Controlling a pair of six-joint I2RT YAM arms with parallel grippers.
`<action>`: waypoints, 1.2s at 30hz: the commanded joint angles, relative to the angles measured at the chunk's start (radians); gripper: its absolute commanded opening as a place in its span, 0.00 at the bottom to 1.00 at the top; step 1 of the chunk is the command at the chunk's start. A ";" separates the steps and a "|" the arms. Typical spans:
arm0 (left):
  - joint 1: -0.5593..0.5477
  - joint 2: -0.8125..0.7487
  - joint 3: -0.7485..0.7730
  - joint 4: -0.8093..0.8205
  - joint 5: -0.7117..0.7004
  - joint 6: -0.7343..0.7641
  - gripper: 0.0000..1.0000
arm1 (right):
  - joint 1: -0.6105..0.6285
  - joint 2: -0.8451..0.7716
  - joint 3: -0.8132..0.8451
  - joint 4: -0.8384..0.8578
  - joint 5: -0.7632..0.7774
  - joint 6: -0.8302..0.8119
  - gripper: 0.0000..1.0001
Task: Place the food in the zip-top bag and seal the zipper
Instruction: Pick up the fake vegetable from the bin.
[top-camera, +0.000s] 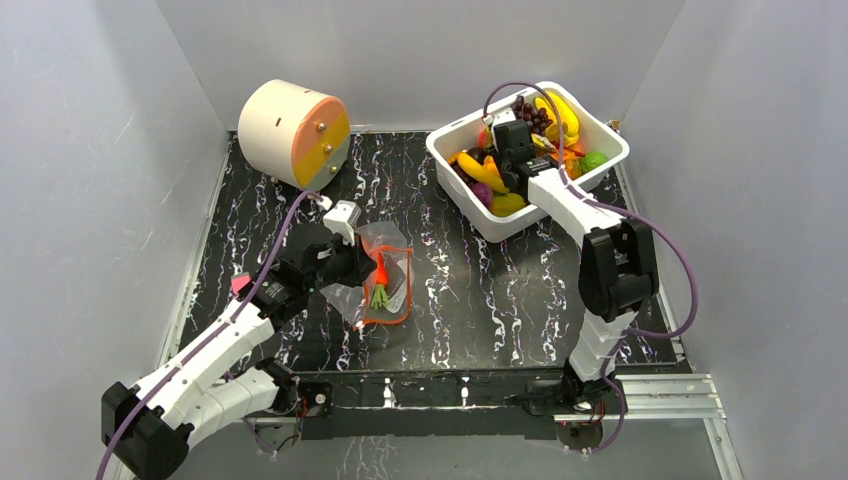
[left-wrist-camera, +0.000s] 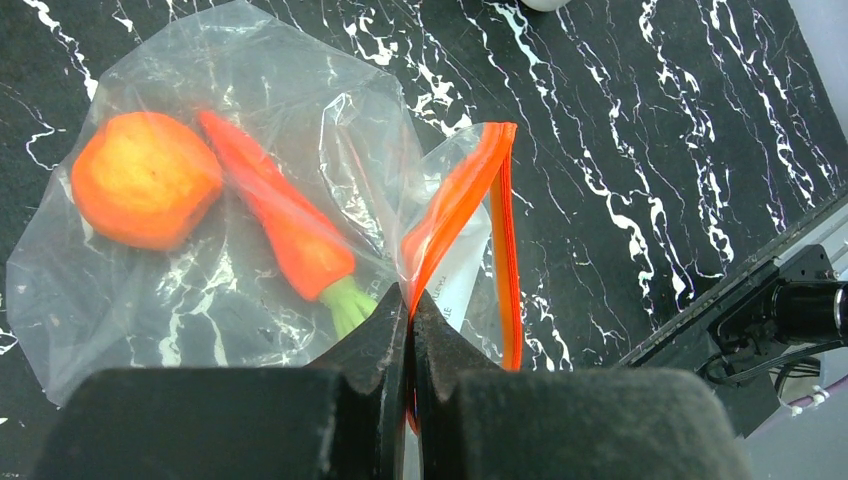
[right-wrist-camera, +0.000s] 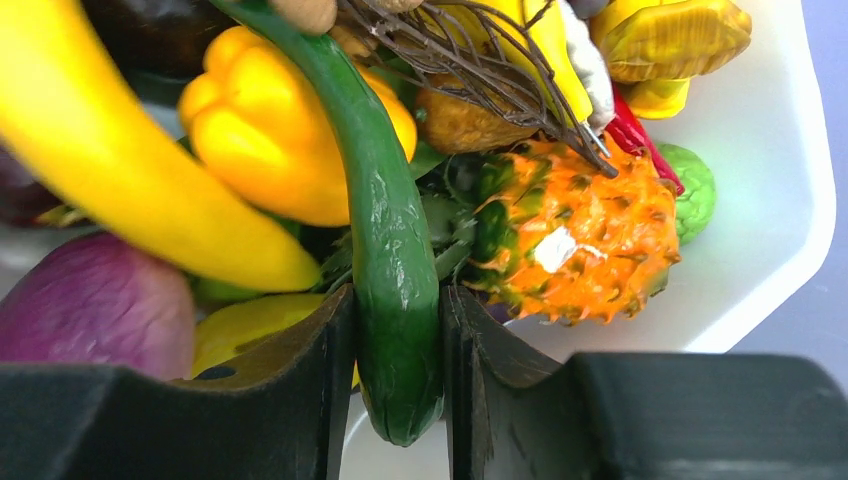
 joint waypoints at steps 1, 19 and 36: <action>-0.004 -0.011 -0.004 0.028 0.022 -0.007 0.00 | 0.016 -0.100 -0.026 -0.020 -0.071 0.071 0.14; -0.004 -0.005 -0.015 0.033 -0.009 -0.041 0.00 | 0.048 -0.301 -0.134 -0.043 -0.262 0.375 0.12; -0.004 0.110 0.095 0.079 -0.057 -0.124 0.00 | 0.155 -0.588 -0.349 -0.059 -0.550 0.680 0.13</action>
